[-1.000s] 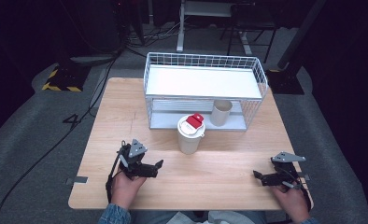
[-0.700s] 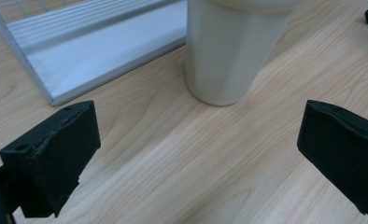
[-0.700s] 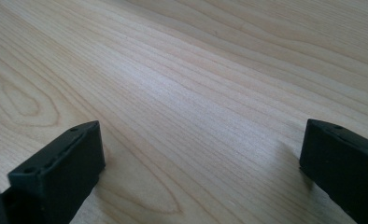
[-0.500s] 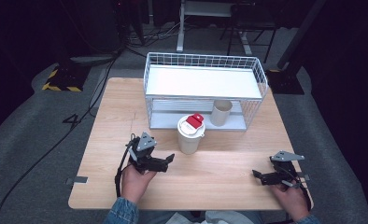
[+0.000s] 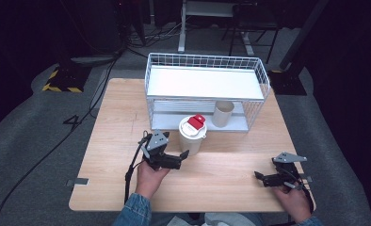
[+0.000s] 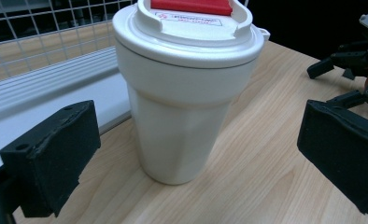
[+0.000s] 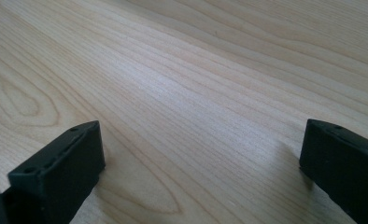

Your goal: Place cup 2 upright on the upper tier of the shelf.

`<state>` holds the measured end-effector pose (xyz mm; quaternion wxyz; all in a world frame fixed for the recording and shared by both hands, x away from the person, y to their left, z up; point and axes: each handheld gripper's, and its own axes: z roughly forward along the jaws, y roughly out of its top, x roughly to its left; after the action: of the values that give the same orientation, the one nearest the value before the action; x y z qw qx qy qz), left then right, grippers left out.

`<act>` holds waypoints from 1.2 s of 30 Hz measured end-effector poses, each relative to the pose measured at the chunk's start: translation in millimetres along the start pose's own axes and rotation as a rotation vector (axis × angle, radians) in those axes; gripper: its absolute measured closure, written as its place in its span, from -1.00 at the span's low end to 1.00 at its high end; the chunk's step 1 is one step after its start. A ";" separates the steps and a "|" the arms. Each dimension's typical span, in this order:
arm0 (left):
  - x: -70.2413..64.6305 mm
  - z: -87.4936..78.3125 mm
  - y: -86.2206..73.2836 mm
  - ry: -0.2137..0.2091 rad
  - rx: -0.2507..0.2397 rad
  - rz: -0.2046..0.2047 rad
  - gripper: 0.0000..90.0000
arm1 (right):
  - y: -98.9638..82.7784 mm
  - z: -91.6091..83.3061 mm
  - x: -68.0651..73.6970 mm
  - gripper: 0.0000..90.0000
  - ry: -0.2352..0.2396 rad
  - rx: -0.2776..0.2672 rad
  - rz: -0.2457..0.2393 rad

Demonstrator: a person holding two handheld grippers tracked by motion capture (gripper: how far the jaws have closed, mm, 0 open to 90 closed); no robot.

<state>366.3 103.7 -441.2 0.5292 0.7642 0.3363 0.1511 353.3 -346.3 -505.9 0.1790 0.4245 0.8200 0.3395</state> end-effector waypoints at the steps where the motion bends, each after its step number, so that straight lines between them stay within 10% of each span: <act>1: 0.5 3.7 0.1 -0.003 0.003 -0.001 -1.00 | 0.0 0.0 0.0 -1.00 0.000 0.000 0.000; 36: 18.8 74.1 -18.3 -0.060 -0.065 -0.072 -1.00 | 0.0 0.0 0.0 -1.00 0.000 0.000 0.000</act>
<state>417.1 67.9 -489.5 0.5687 0.7383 0.3423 0.1198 353.3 -346.3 -505.9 0.1790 0.4245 0.8200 0.3395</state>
